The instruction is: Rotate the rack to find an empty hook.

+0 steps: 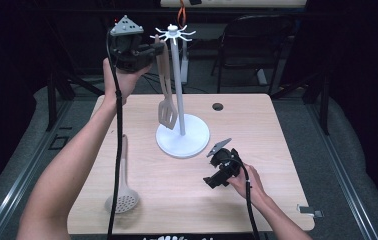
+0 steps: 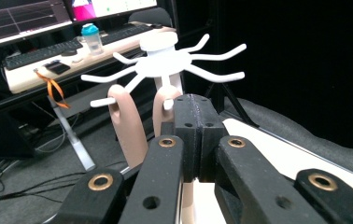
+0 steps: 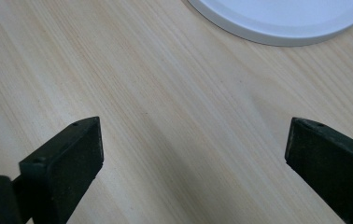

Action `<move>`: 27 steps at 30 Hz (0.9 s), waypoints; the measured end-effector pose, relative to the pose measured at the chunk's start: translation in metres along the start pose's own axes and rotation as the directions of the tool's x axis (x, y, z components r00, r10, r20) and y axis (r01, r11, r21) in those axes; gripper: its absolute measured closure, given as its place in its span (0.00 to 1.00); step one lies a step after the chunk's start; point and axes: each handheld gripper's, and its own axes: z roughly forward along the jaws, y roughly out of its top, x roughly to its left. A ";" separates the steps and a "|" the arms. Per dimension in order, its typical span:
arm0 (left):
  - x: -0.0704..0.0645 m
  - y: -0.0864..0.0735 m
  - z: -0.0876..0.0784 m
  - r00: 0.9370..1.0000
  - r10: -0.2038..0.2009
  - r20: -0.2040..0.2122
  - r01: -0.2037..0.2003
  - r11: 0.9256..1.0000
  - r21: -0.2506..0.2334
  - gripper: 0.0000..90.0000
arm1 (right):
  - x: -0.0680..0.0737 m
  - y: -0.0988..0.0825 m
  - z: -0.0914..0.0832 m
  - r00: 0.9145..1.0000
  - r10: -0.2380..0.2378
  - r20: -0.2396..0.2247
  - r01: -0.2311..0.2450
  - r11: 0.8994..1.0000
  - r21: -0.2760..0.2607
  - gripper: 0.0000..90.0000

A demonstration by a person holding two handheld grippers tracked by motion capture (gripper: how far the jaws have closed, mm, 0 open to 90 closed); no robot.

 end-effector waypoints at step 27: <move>0.021 0.001 0.007 0.996 -0.043 -0.078 0.044 0.999 0.015 1.00 | 0.000 0.000 0.000 1.000 -0.007 0.002 0.007 1.000 0.011 0.05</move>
